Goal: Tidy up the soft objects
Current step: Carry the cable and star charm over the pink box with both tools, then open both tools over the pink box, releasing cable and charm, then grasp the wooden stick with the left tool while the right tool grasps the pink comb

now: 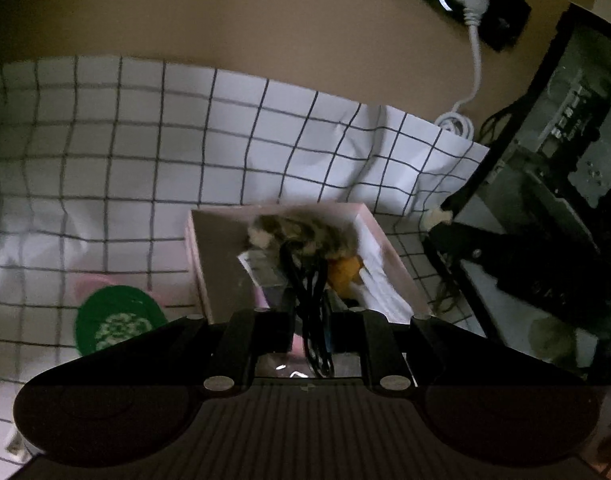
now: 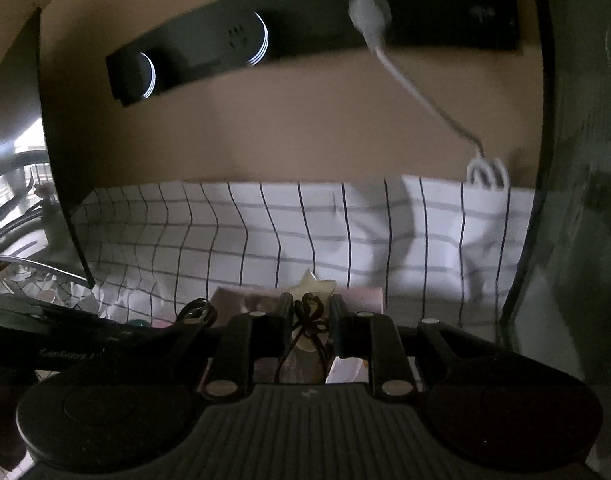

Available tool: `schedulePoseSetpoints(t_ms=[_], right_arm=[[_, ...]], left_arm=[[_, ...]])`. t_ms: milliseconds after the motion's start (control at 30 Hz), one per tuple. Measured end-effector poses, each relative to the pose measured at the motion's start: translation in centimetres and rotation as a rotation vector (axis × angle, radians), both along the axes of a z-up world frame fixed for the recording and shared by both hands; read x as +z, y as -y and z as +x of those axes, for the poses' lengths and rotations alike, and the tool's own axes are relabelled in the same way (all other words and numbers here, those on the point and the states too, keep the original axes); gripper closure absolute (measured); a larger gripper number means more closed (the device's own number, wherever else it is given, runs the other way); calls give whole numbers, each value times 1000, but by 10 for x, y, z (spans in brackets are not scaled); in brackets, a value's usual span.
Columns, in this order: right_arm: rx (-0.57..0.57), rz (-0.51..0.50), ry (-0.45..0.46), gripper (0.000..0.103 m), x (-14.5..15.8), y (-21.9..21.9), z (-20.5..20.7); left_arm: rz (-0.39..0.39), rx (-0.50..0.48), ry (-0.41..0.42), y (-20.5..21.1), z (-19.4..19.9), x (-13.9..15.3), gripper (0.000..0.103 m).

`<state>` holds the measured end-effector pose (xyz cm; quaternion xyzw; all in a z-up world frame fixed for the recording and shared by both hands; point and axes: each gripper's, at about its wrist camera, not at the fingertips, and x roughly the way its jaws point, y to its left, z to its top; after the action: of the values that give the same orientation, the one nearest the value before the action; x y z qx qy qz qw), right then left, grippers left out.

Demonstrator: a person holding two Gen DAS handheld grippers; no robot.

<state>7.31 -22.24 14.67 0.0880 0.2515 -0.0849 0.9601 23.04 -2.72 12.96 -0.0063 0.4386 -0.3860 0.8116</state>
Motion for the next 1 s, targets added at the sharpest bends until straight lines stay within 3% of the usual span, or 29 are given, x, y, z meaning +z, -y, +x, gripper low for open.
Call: schedulePoseSetpoints(t_ms=[67, 233, 367, 467, 567, 733, 833, 1000], right_arm=[[0, 16, -18, 84, -8, 2, 7], [24, 48, -71, 84, -23, 1, 20], [22, 75, -130, 69, -35, -3, 24], [-3, 54, -168, 69, -34, -10, 23], [-23, 57, -181, 69, -25, -20, 20], [-25, 0, -159, 69, 0, -59, 29], [40, 1, -156, 69, 12, -94, 46], [189, 54, -207, 69, 42, -153, 94]], left_arm=[[-19, 11, -20, 0, 5, -4, 86], [-32, 107, 35, -18, 6, -6, 86], [-65, 153, 79, -52, -6, 3, 86], [-55, 217, 120, -89, -20, 7, 86], [-35, 305, 130, -136, -27, 6, 86], [63, 444, 123, -207, -30, -3, 86], [110, 481, 128, -242, -29, -4, 86], [145, 514, 227, -290, -27, 15, 86]])
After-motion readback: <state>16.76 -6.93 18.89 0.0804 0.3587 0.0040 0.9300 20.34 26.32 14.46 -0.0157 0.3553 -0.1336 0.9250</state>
